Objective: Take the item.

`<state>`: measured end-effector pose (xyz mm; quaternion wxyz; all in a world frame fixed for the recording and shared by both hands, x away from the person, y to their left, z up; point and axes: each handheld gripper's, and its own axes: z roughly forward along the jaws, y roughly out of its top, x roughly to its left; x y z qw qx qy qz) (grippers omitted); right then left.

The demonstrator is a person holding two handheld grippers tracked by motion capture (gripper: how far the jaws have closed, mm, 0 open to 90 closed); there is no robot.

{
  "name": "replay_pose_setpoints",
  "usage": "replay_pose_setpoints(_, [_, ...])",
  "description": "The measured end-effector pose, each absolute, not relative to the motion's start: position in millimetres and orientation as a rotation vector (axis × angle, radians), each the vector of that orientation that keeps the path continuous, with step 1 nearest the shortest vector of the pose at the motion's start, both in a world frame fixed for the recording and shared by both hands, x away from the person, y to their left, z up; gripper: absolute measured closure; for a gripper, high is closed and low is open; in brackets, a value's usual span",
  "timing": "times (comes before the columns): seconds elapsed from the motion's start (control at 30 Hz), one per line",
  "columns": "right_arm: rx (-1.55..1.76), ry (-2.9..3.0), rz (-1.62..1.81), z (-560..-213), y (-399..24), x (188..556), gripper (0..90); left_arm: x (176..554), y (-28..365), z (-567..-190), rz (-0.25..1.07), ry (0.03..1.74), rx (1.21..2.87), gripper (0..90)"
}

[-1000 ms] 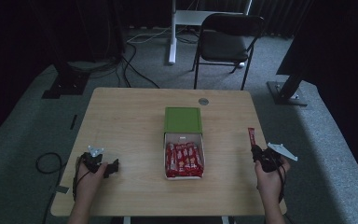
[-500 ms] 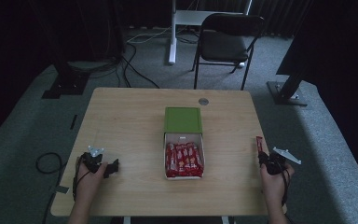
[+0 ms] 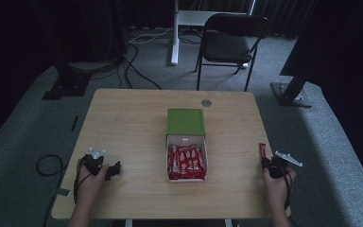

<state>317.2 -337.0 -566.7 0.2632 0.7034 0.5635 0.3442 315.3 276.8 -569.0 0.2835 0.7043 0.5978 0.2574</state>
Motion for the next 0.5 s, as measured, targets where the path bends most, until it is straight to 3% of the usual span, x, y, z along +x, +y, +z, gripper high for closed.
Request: replay_pose_setpoints(0.5, [1.869,1.529,0.93,-563.6,-336.2,314.3,71.1,315.3,276.8,-569.0,0.689,1.6,1.886,4.1])
